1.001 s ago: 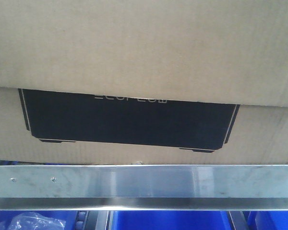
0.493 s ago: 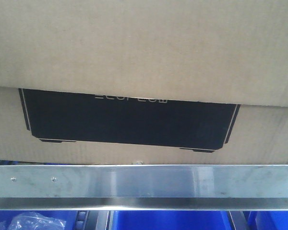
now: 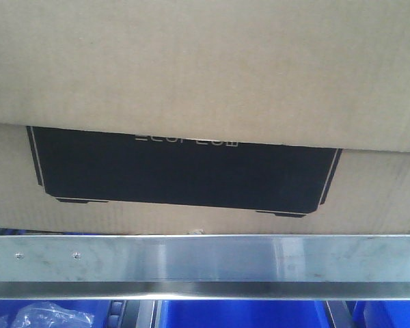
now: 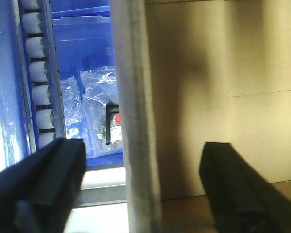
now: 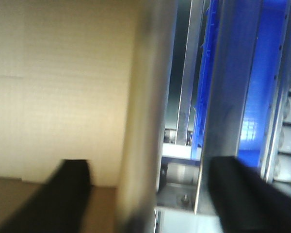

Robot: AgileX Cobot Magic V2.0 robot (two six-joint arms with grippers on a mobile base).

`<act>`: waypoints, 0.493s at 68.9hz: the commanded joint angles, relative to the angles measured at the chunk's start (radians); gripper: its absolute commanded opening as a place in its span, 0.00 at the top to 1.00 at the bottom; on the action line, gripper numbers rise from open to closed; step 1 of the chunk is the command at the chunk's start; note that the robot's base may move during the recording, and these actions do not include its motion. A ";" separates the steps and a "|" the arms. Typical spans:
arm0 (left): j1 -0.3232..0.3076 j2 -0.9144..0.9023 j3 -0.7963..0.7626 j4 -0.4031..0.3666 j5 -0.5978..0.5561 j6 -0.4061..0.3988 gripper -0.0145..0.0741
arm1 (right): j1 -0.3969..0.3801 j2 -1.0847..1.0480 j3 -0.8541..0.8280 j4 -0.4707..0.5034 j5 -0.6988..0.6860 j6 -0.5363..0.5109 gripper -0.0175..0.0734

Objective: Grab box from left shelf to table start

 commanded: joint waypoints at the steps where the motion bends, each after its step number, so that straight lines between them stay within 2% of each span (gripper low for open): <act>1: -0.004 -0.009 -0.026 -0.006 0.050 -0.035 0.58 | -0.002 -0.035 -0.039 -0.005 -0.048 -0.012 0.49; 3: -0.004 -0.009 -0.026 -0.006 0.050 -0.045 0.62 | -0.002 -0.035 -0.039 -0.005 -0.049 -0.012 0.56; 6: -0.004 -0.009 -0.026 -0.006 0.050 -0.052 0.73 | -0.002 -0.035 -0.039 -0.005 -0.049 -0.012 0.71; 8: -0.004 -0.009 -0.026 -0.006 0.050 -0.052 0.78 | -0.002 -0.035 -0.039 -0.005 -0.049 -0.012 0.77; 11: -0.004 -0.009 -0.026 -0.006 0.050 -0.052 0.89 | -0.002 -0.035 -0.039 -0.005 -0.049 -0.011 0.73; 14: -0.004 -0.009 -0.026 -0.004 0.052 -0.052 0.96 | -0.002 -0.035 -0.039 -0.007 -0.049 -0.011 0.73; 18: -0.004 -0.009 -0.026 -0.004 0.053 -0.052 0.93 | -0.002 -0.035 -0.039 -0.007 -0.050 -0.011 0.75; 34: -0.004 -0.023 -0.026 -0.004 0.050 -0.052 0.95 | -0.002 -0.054 -0.039 -0.007 -0.056 -0.011 0.74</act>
